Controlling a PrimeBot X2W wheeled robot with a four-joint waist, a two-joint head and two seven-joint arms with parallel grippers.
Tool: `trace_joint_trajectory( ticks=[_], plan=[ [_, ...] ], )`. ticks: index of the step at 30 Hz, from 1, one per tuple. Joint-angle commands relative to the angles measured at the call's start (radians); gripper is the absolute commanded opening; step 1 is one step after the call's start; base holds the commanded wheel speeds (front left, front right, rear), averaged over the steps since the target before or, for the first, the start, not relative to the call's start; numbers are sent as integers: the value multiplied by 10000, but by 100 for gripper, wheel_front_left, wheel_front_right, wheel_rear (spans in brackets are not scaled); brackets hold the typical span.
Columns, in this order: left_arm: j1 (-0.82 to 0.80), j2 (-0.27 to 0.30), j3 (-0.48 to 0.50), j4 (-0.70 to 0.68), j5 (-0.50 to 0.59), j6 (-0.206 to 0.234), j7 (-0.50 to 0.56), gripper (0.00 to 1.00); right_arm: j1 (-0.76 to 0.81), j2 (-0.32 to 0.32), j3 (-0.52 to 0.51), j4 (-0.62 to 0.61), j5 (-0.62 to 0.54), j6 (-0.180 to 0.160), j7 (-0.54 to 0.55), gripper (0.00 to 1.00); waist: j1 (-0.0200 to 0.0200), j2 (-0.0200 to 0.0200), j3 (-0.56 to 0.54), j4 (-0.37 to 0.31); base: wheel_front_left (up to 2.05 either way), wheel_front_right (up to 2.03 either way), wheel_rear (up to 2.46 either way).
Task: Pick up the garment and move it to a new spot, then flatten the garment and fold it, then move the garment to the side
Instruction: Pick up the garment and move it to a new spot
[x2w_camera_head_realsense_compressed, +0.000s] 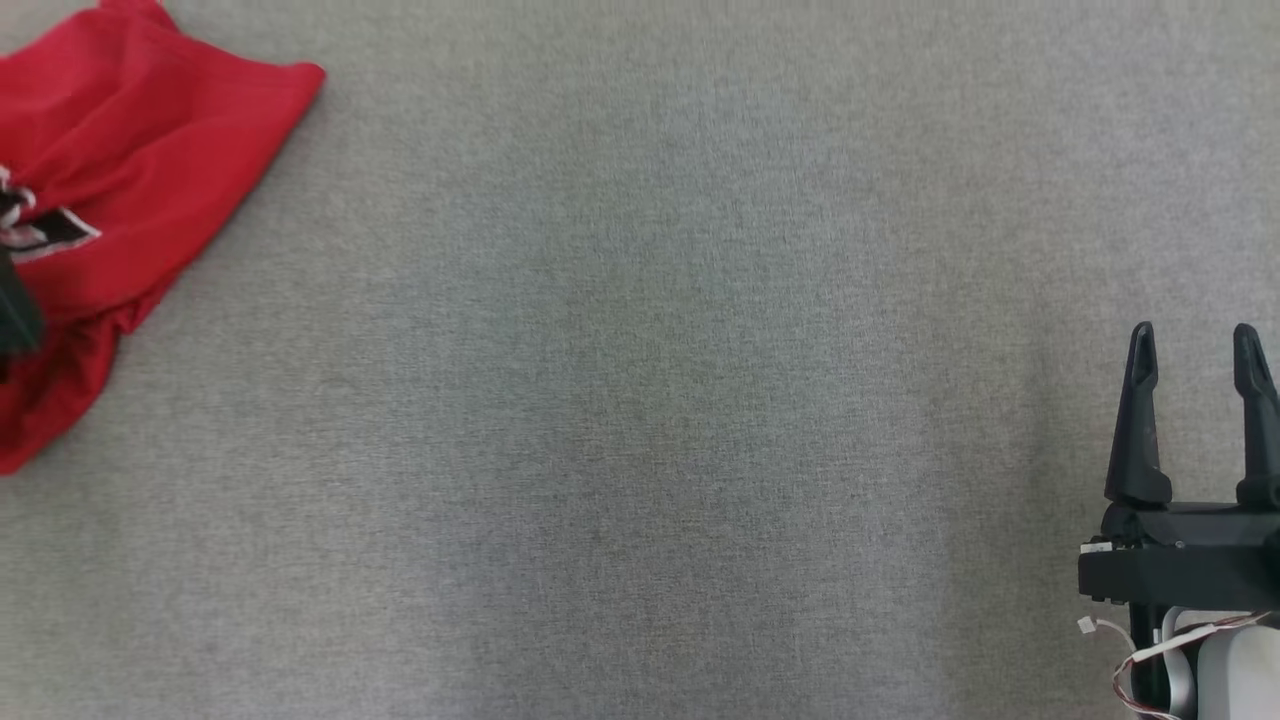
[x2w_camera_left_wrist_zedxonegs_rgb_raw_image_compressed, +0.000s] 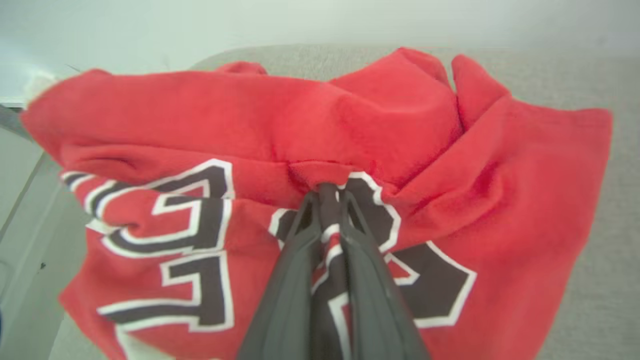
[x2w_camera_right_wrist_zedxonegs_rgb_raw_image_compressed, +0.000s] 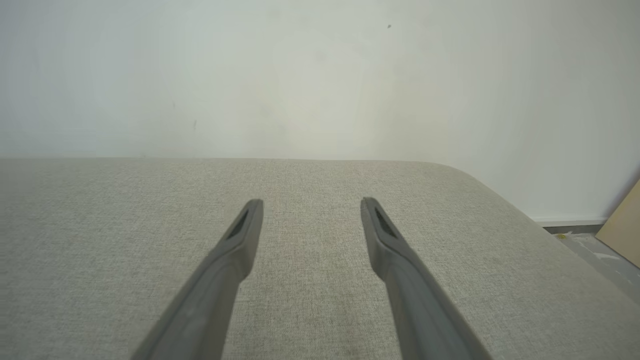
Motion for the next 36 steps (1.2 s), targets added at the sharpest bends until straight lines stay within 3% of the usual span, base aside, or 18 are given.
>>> trace_joint_trajectory(
  ticks=[1, 6, 14, 27, 36],
  plan=[
    [-218, 26, 16, -101, -42, 0, -290, 0, 120, -9, 37, 54, 124, -21, -5, 100, 0, -1, -271, 120, 0, 0, 0],
    [-680, 35, -225, -536, 236, 26, -1113, 0, 209, -11, 125, 297, 316, -21, -5, 100, 0, -1, -857, 271, 0, 0, 0],
    [-1506, -526, -479, -1796, 80, 19, -1888, 0, 523, -8, 213, 610, 595, -21, -5, 100, 0, -1, -1729, 305, 0, 0, 0],
    [-2255, -1714, -1568, -4422, -385, -59, -1272, 0, 769, -9, 300, 842, 1089, -21, -5, 100, 0, -1, -2355, -733, 0, 0, 0],
    [-1938, -3188, -2680, -5505, -1002, -49, -858, 0, 853, -9, 430, 953, 1360, -21, -4, 100, 0, -1, -2476, -1581, 0, 0, 0]
  ],
)
